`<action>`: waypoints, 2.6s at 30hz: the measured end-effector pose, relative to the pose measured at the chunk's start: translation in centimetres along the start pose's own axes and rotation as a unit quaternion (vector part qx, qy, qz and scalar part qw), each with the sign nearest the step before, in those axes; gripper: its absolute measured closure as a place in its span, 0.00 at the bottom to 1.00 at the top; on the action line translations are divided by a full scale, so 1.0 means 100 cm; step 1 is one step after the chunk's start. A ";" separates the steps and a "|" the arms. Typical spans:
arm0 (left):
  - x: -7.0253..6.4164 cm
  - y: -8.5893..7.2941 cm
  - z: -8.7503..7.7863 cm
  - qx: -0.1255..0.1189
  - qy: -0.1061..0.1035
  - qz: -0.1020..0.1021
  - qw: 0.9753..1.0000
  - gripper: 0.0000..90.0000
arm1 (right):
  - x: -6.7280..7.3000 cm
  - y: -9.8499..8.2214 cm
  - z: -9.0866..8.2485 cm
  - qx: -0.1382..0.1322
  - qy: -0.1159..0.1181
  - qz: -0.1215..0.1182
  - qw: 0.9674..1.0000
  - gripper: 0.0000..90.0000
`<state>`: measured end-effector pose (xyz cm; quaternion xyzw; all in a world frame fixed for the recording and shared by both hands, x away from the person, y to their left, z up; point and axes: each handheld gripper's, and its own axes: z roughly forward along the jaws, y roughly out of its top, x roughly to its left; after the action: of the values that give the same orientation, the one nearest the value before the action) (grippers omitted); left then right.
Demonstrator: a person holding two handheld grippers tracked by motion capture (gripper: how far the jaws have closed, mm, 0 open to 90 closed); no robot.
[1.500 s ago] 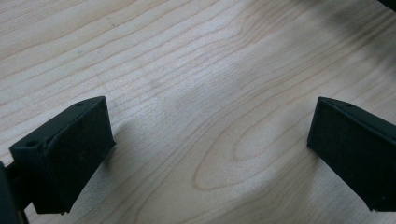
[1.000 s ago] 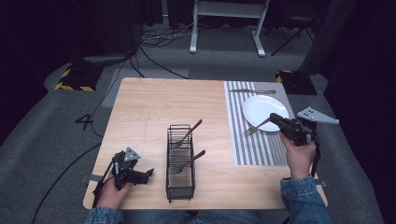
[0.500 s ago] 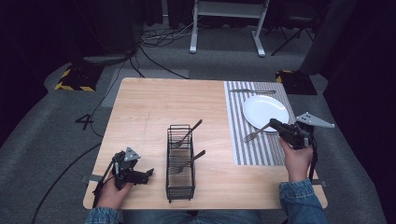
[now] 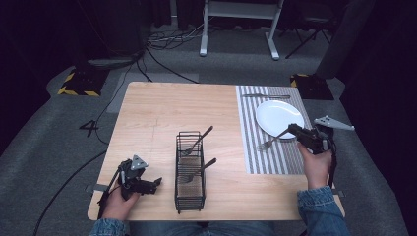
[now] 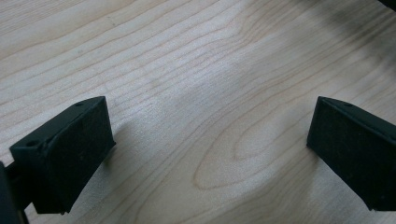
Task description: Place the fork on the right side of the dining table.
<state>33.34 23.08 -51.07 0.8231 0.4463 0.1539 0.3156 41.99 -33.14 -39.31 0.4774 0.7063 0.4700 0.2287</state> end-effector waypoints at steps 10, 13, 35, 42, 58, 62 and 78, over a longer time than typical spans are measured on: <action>-0.001 0.000 0.000 0.000 0.003 -0.004 1.000 0.00 | -0.020 0.004 0.008 0.040 -0.008 0.022 0.999 0.78; -0.001 0.000 0.000 0.000 0.003 -0.004 1.000 0.00 | -0.024 0.003 0.010 0.048 -0.007 0.030 0.998 0.75; -0.001 0.000 0.000 0.000 0.002 -0.004 1.000 0.00 | -0.052 -0.011 0.014 0.092 -0.012 0.062 0.994 0.65; -0.001 0.000 0.000 0.000 0.003 -0.004 1.000 0.00 | -0.060 -0.015 0.016 0.100 -0.012 0.072 0.992 0.64; -0.001 0.000 0.000 0.000 0.002 -0.004 1.000 0.00 | -0.075 -0.037 0.017 0.102 -0.010 0.102 0.989 0.61; -0.001 0.000 0.000 0.000 0.003 -0.004 1.000 0.00 | -0.077 -0.040 0.019 0.104 -0.003 0.106 0.989 0.60; -0.001 0.000 0.000 0.000 0.003 -0.004 1.000 0.00 | -0.085 -0.047 0.018 0.119 -0.014 0.116 0.986 0.58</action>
<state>33.34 22.99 -51.07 0.8208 0.4504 0.1551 0.3150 44.97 -40.39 -45.32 0.5860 0.6943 0.3990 0.1238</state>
